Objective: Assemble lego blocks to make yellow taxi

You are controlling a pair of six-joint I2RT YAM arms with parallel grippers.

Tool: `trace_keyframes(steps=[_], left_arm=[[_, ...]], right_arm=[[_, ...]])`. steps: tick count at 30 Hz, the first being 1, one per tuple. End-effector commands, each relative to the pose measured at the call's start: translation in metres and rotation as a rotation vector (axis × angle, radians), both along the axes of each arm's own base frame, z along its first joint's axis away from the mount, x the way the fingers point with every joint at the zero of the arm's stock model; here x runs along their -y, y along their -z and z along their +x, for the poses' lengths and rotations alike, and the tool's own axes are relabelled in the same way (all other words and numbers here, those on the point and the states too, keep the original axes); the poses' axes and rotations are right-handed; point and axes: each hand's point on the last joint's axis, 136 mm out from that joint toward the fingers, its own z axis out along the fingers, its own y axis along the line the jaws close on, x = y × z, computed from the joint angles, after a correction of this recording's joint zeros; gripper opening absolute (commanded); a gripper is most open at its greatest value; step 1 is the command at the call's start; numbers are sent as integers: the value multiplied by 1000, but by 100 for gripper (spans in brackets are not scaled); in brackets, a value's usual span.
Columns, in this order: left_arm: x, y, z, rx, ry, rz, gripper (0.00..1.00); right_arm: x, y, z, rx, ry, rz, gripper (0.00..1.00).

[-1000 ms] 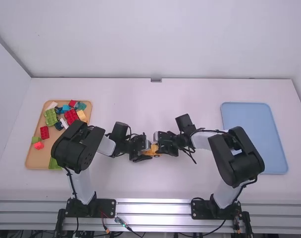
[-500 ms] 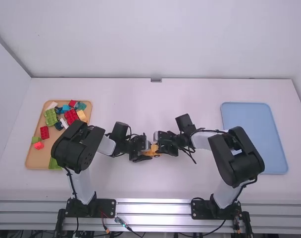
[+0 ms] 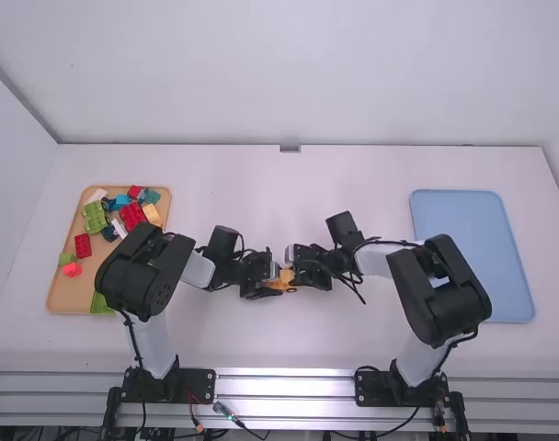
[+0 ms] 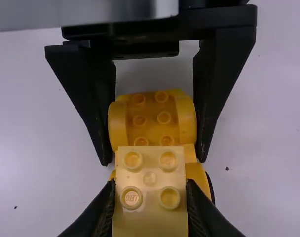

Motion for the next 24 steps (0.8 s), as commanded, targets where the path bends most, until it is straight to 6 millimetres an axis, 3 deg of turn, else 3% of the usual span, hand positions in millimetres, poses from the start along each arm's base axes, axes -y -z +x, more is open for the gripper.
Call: trace_keyframes(steps=[1, 24], left_arm=[[-1, 2, 1, 17, 15, 4, 59], [-1, 3, 0, 8, 15, 6, 60]], right_arm=[[3, 5, -2, 6, -3, -27, 0], [4, 6, -1, 2, 8, -33, 0]])
